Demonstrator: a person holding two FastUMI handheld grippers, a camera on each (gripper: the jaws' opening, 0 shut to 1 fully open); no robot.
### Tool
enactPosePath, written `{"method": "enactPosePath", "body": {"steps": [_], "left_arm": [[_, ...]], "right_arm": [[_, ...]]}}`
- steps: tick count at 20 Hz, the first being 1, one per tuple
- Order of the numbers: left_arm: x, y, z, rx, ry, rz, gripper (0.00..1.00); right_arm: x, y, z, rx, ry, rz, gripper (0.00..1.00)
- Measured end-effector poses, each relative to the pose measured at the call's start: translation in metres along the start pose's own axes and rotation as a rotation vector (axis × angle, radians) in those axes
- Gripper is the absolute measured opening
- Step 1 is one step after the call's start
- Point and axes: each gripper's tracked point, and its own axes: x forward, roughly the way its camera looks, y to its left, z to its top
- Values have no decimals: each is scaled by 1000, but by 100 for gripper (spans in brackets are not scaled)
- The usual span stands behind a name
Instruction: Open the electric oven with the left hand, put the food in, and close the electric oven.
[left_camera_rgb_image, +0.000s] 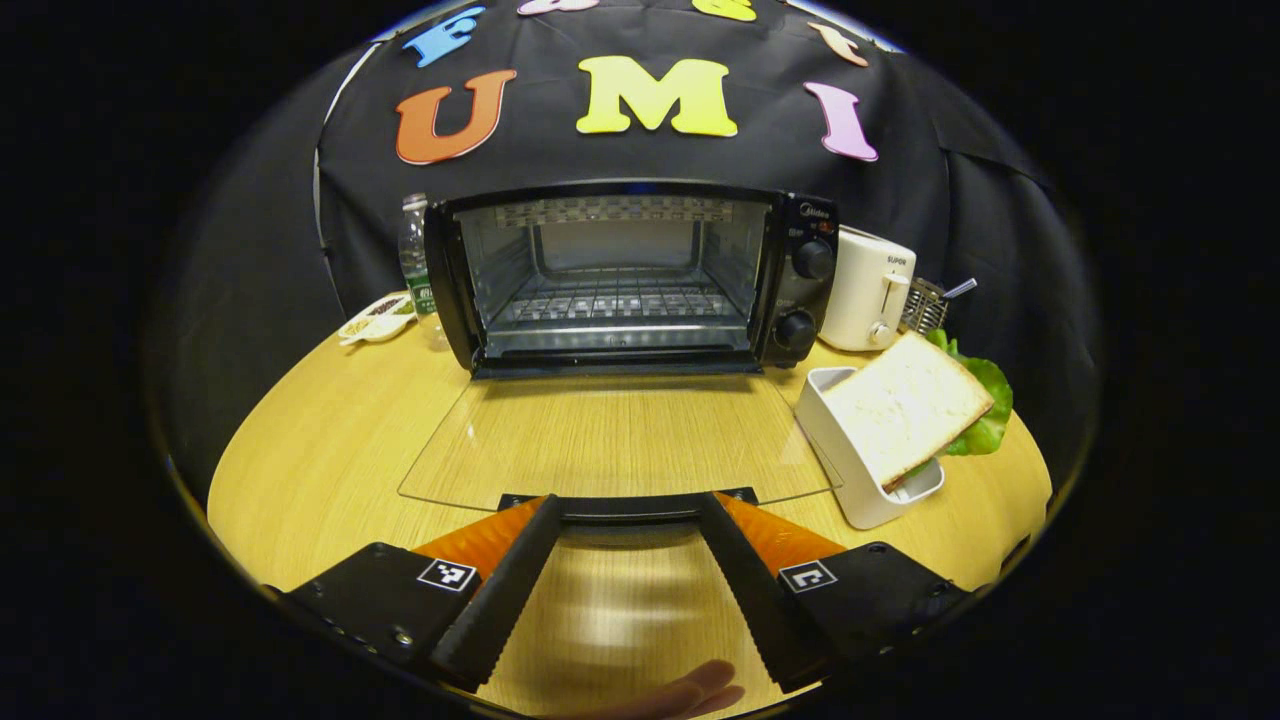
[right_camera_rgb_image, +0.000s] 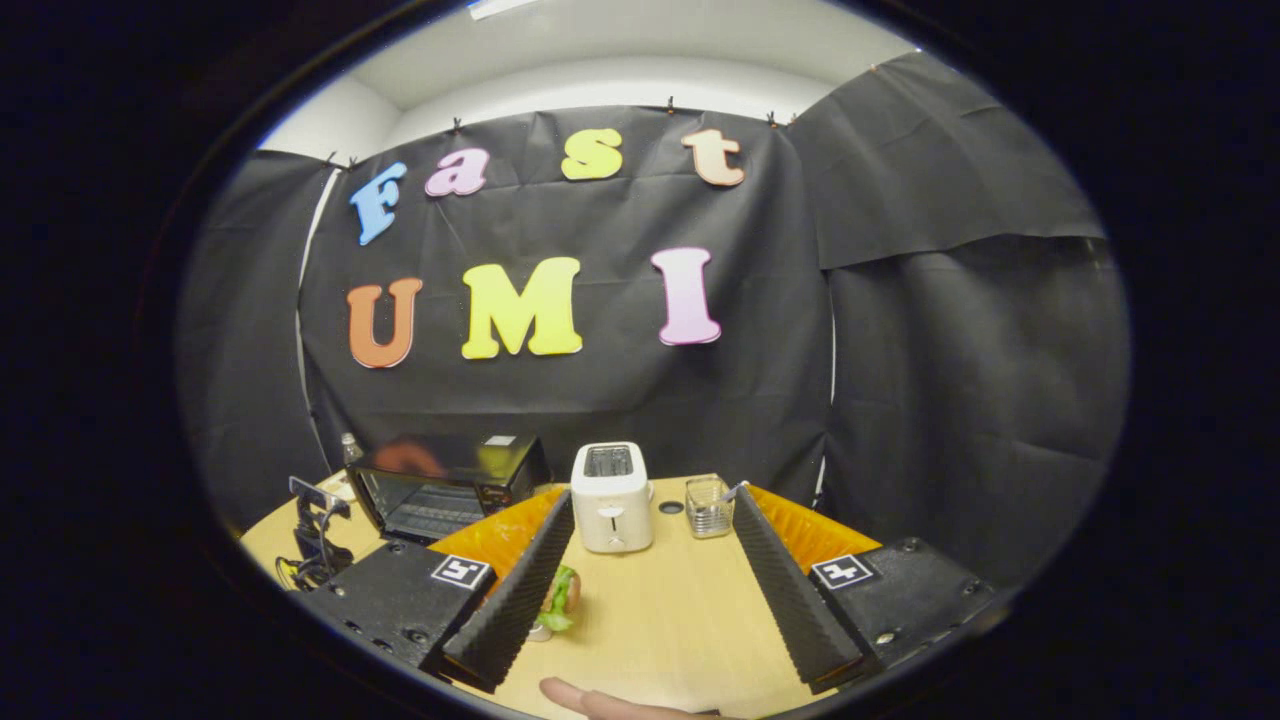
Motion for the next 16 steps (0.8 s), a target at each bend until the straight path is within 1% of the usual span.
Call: {"method": "enactPosePath", "body": {"steps": [4, 7, 9, 11, 12, 13, 14, 15, 16], "left_arm": [[-41, 9, 50, 6, -175, 24, 94], [-80, 20, 87, 8, -286, 51, 94], [-105, 27, 109, 16, -354, 74, 93], [-131, 28, 126, 0, -412, 74, 93], [-145, 26, 134, -5, -444, 76, 94], [-157, 29, 142, -14, -478, 79, 94], [-170, 30, 149, -21, -514, 83, 93], [-183, 33, 155, -32, -549, 89, 93], [-194, 34, 160, -42, -581, 91, 93]], "right_arm": [[21, 5, -13, 3, 78, 24, 100], [43, 20, -27, 1, 156, 86, 100], [58, 31, -41, 13, 225, 137, 100], [74, 43, -58, 17, 306, 196, 100], [81, 48, -68, 17, 350, 220, 93], [88, 52, -77, 23, 395, 245, 91], [94, 60, -88, 32, 445, 284, 89], [98, 71, -101, 53, 508, 339, 89], [100, 82, -113, 77, 572, 396, 100]]}}
